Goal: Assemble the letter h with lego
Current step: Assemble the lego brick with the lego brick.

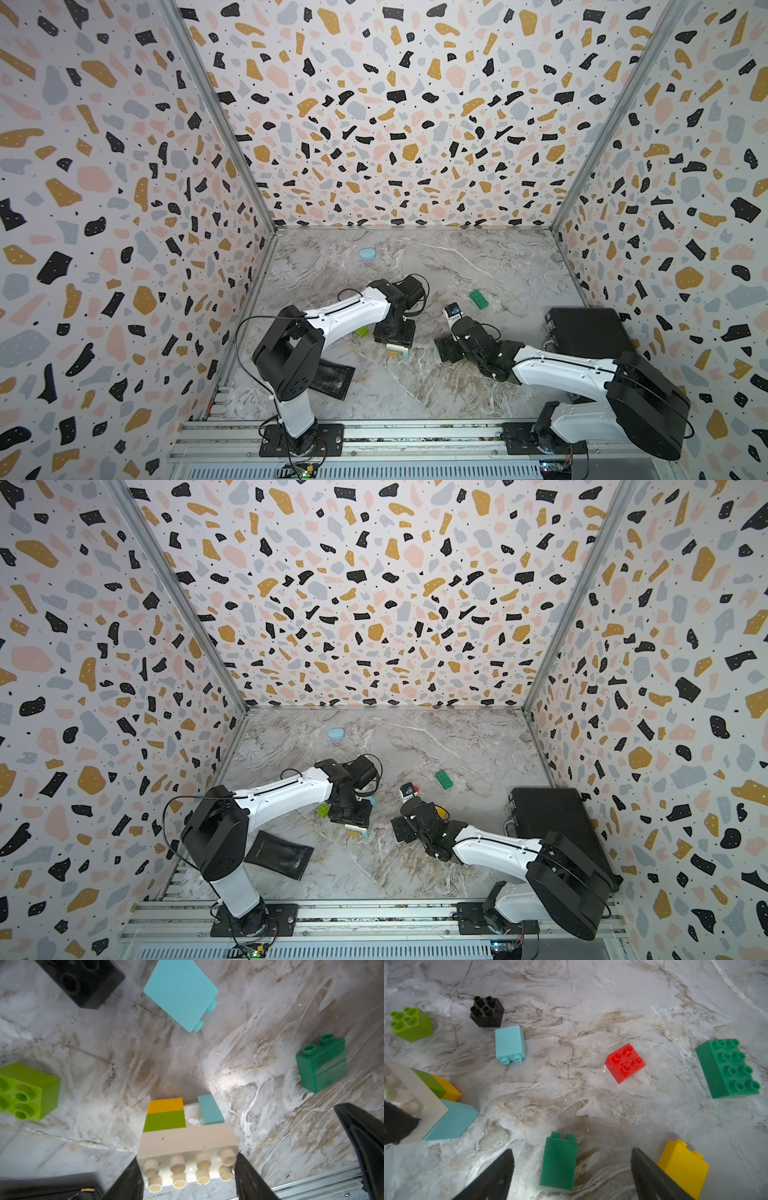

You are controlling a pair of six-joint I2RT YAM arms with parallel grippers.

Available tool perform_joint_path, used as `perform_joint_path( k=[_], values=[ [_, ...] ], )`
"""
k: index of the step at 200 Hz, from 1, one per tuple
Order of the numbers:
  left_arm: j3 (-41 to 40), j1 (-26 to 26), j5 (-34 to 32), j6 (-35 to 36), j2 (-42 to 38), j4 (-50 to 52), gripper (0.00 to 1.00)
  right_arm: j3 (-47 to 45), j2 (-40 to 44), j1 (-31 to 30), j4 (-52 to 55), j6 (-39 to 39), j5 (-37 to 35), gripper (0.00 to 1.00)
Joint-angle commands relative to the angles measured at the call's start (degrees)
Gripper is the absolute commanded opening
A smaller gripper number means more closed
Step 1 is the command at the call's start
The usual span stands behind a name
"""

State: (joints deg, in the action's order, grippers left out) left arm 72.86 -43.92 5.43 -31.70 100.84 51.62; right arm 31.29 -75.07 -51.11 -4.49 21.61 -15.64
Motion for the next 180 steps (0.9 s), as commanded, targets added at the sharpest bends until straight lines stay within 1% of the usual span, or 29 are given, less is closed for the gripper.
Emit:
perform_joint_path(
  k=[1,42,78,105,144,180],
  values=[
    [-4.3,-0.4,-2.4,-1.0,3.8,-0.9,0.15,1.8,0.2,0.2,0.7,-0.3,0.1,0.89],
    [-6.0,-1.1,-1.7,-1.9,4.8,-3.3,0.16,1.6,0.6,0.2,0.3,-0.5,0.3,0.90],
    [-3.9,-1.4,-4.4,-1.2,7.2,-0.2,0.16,1.5,0.6,0.2,0.3,-0.4,0.3,0.90],
    [-4.0,-1.3,-3.9,-1.9,7.9,0.5,0.16,1.5,0.6,0.2,0.3,-0.5,0.4,0.90],
    [-2.9,-1.2,-5.0,-3.7,7.7,1.8,0.16,1.6,0.8,0.2,0.3,-0.3,0.8,0.90],
    [-2.6,-0.8,-3.5,-5.9,8.0,1.0,0.15,1.5,1.0,0.2,0.2,-0.1,1.2,0.90]
  ],
)
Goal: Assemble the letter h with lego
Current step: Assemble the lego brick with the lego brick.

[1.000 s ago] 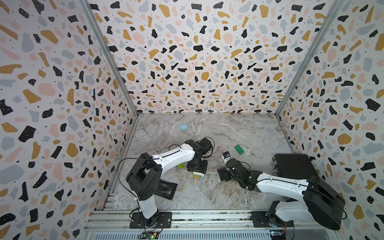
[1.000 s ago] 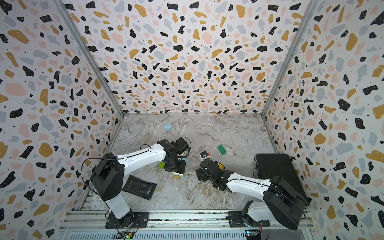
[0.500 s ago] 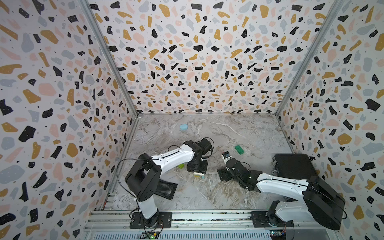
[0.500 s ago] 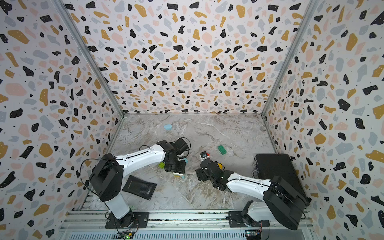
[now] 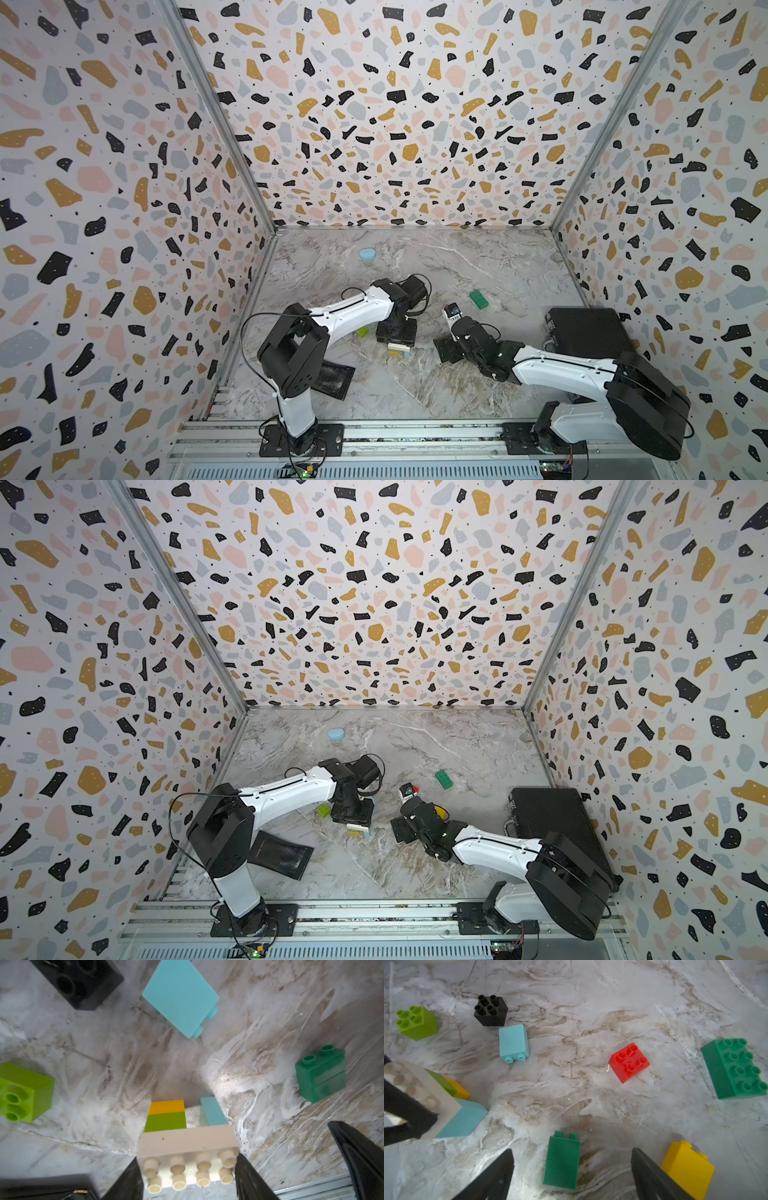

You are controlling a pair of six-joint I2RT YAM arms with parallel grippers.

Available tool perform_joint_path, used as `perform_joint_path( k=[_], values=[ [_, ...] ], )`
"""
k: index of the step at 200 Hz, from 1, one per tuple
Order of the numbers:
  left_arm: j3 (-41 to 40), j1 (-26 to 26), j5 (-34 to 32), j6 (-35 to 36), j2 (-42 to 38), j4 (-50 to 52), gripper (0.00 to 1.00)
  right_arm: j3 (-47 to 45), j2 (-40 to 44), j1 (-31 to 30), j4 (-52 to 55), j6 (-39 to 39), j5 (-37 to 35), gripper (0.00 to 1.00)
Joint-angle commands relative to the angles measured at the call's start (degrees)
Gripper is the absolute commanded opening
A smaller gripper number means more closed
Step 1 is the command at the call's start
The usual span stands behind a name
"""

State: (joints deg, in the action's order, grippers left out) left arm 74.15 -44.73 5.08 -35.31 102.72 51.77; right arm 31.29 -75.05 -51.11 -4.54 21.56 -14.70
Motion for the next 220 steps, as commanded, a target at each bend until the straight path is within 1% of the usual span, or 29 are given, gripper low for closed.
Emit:
perform_joint_path(
  k=[1,41,69,96,104,116,121,129,144,152,172,186,202,215,220],
  values=[
    [-3.9,0.0,-3.2,-2.4,6.1,0.9,0.15,1.4,1.0,0.2,0.2,0.0,0.3,0.90],
    [-3.4,0.0,-2.5,-2.2,8.5,0.6,0.15,1.2,1.6,0.2,0.1,0.1,0.8,0.90],
    [-3.3,0.1,-1.7,-2.7,9.0,0.2,0.17,0.9,2.1,0.2,-0.2,0.2,0.9,0.90],
    [-2.3,0.1,-2.7,-3.2,8.0,1.0,0.30,0.7,2.5,0.2,-0.3,0.1,0.8,0.95],
    [-2.2,0.1,-3.1,-3.4,7.6,1.2,0.38,0.5,2.7,0.2,-0.4,0.2,0.8,0.96],
    [-1.9,0.2,-3.2,-3.5,7.0,1.6,0.43,0.2,3.1,0.2,-0.6,0.2,0.5,0.99],
    [-1.8,0.1,-3.4,-3.6,6.7,1.7,0.46,0.1,3.2,0.2,-0.6,0.2,0.4,0.99],
    [-1.6,0.2,-3.5,-3.7,6.4,1.7,0.54,0.1,3.3,0.2,-0.6,0.3,0.3,0.99],
    [-1.4,0.2,-3.4,-3.9,5.2,1.7,0.60,0.1,3.4,0.2,-0.6,0.4,0.0,0.99],
    [-1.0,0.3,-3.3,-4.1,4.6,1.8,0.65,0.0,3.4,0.2,-0.6,0.4,-0.1,0.99],
    [0.0,0.4,-3.3,-4.2,2.7,2.6,0.72,0.0,3.3,0.1,-0.5,0.6,-0.6,0.99],
    [1.0,0.5,-3.4,-4.2,1.2,3.3,0.81,0.2,3.0,0.2,0.1,0.8,-1.3,0.99],
    [2.5,0.6,-3.9,-4.0,-0.9,5.0,0.89,0.4,3.0,0.2,0.6,1.2,-2.1,0.99],
    [4.0,0.7,-4.7,-3.5,-3.0,6.4,0.99,0.6,3.1,0.3,1.2,1.4,-2.9,0.99],
    [4.7,0.8,-4.9,-3.3,-4.2,6.9,0.99,0.5,3.2,0.5,1.4,1.4,-3.1,0.99]
  ],
)
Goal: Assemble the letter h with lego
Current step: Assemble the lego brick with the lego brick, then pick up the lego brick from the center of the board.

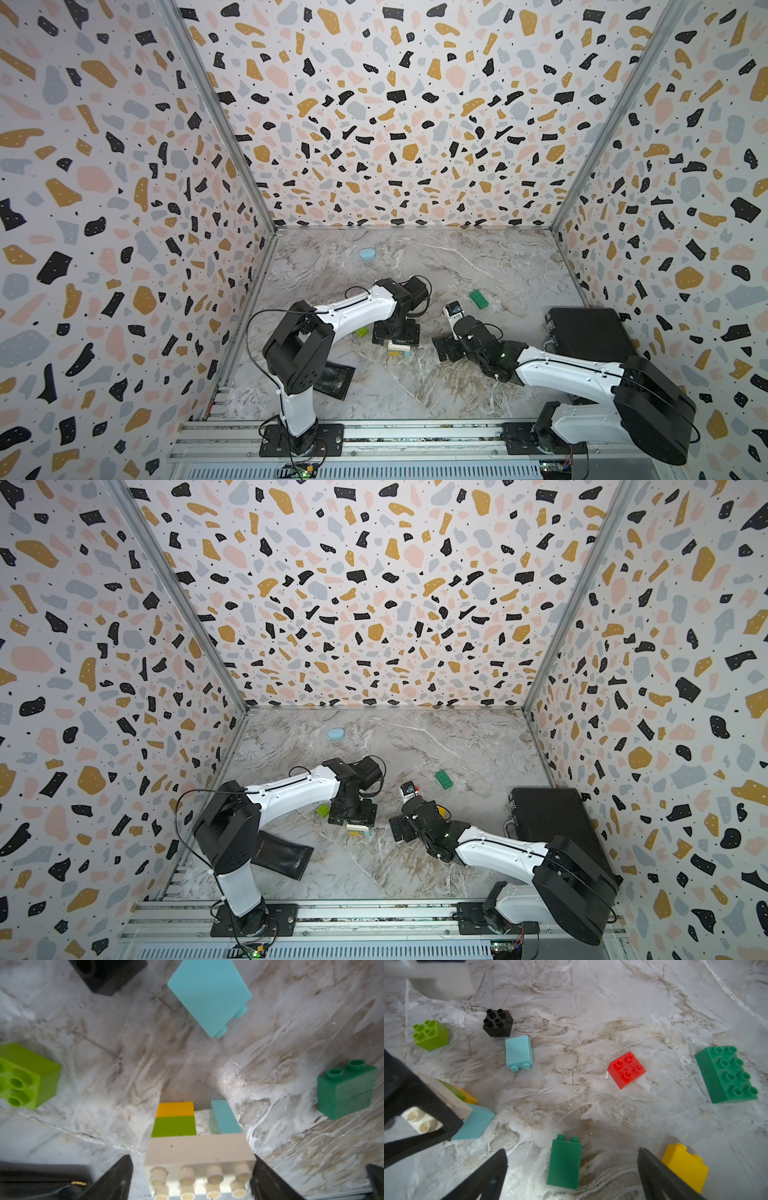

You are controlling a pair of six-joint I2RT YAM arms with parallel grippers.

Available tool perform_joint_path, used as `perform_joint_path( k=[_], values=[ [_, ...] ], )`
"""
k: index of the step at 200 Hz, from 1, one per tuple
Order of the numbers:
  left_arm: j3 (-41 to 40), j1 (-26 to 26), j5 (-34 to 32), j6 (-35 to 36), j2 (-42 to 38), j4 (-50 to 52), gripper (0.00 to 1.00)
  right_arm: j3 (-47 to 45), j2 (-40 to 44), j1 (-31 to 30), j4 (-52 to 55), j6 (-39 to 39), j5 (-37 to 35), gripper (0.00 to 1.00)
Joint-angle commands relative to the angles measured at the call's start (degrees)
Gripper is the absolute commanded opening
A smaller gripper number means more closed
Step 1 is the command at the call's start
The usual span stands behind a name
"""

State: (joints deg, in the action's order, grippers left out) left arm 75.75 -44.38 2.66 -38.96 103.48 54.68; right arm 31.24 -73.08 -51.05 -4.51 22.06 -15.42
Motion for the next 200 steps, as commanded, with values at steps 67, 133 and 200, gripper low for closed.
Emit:
perform_joint_path(
  k=[67,133,200],
  values=[
    [5.3,5.2,-5.2,11.5,-18.6,10.1,0.99,0.1,1.7,7.8,4.6,4.9,1.2,0.99],
    [-17.7,6.2,-15.8,14.1,-36.8,2.4,0.99,6.7,-2.0,12.2,16.0,15.9,-2.5,0.99],
    [-17.1,6.2,-20.2,12.8,-37.0,4.4,0.99,38.0,-30.8,13.1,37.0,28.4,-5.4,0.90]
  ],
)
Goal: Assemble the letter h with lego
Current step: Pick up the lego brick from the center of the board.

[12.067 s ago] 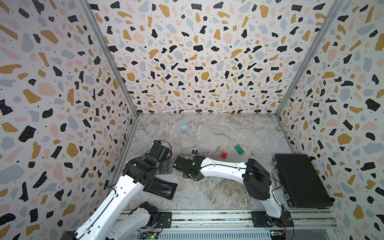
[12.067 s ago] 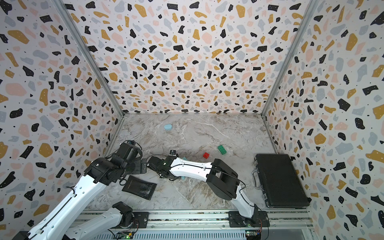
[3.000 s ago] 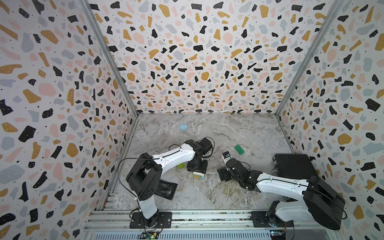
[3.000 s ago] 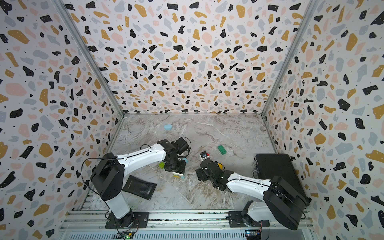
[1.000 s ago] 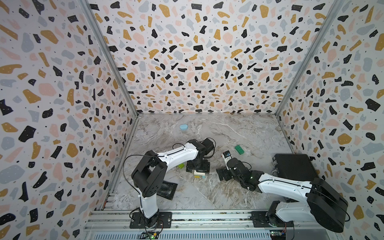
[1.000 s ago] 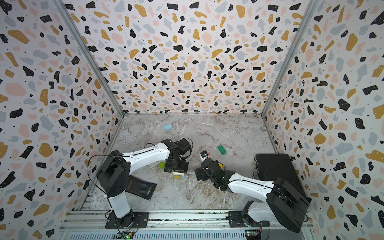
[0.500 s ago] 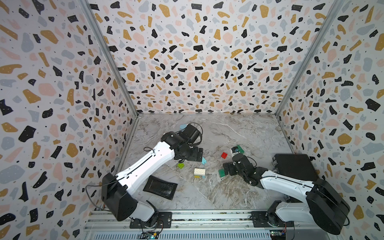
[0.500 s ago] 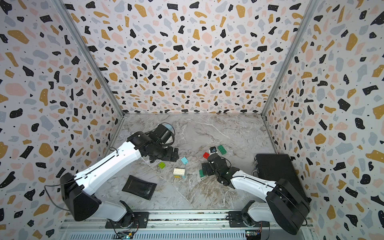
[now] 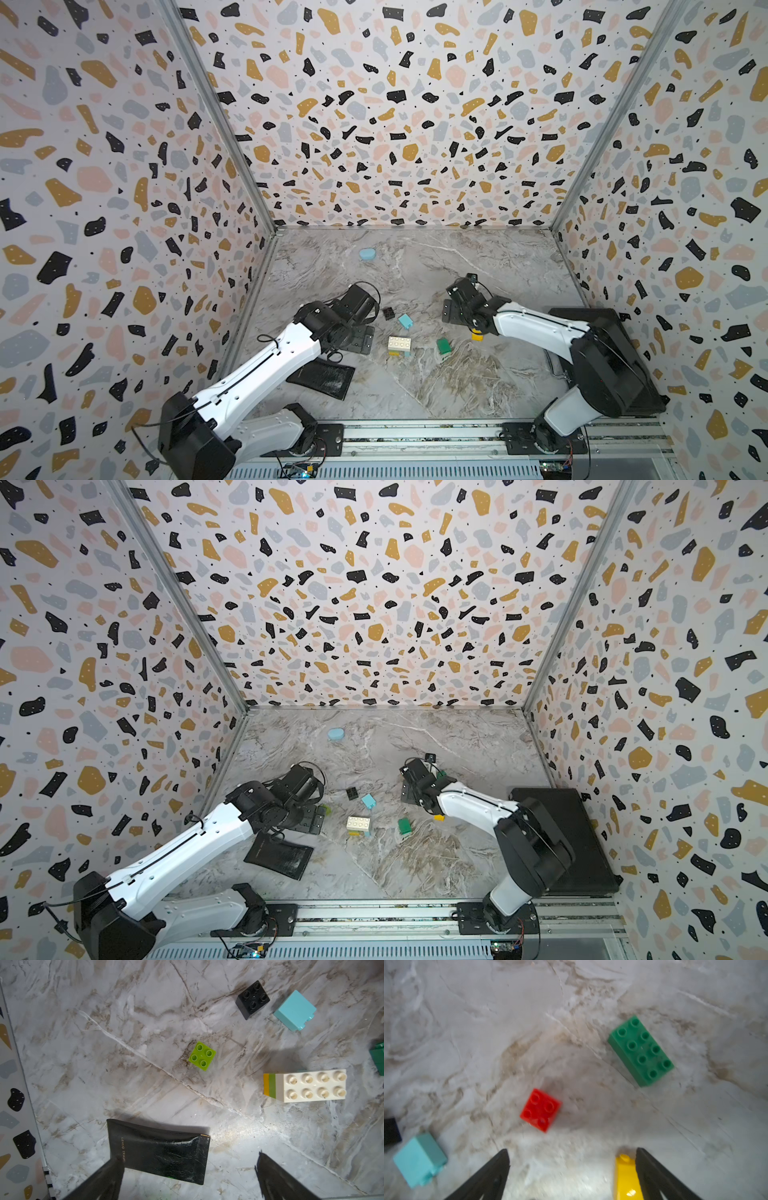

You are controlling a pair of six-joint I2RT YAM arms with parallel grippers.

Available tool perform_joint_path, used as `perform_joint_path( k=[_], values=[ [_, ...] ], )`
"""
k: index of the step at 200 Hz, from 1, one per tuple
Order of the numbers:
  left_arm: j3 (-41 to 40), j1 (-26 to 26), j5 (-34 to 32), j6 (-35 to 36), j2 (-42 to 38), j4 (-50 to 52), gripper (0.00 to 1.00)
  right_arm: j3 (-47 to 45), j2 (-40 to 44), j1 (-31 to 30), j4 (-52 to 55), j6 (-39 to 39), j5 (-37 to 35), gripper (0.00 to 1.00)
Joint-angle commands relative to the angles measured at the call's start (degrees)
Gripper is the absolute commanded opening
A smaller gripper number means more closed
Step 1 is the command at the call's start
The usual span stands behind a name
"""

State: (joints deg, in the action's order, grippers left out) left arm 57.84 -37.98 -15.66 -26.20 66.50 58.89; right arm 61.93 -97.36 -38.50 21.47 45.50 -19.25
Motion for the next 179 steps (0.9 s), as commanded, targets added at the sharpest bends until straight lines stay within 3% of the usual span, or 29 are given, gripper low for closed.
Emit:
perform_joint_path(
  k=[1,35,79,125,145,179],
  values=[
    [0.8,-0.2,-1.9,0.0,0.0,0.2,0.99,7.7,-6.8,0.5,11.0,5.0,-1.5,0.90],
    [0.6,-0.3,-0.6,0.5,-0.9,-0.3,0.99,14.1,-12.6,0.8,13.5,5.8,-3.2,0.85],
    [0.3,-0.1,0.4,0.8,-2.4,-0.9,0.99,16.8,-16.3,1.0,13.6,6.2,-0.3,0.66],
    [0.2,-0.1,0.9,0.9,-3.2,-1.0,0.99,15.3,-16.5,0.9,11.2,5.3,1.8,0.31],
    [0.2,0.0,1.1,0.9,-3.5,-1.1,0.99,13.7,-14.8,0.3,10.2,3.8,3.1,0.16],
    [0.2,-0.1,1.2,0.9,-3.8,-1.1,0.99,7.6,-5.3,-5.1,9.7,1.7,3.1,0.13]
  ],
)
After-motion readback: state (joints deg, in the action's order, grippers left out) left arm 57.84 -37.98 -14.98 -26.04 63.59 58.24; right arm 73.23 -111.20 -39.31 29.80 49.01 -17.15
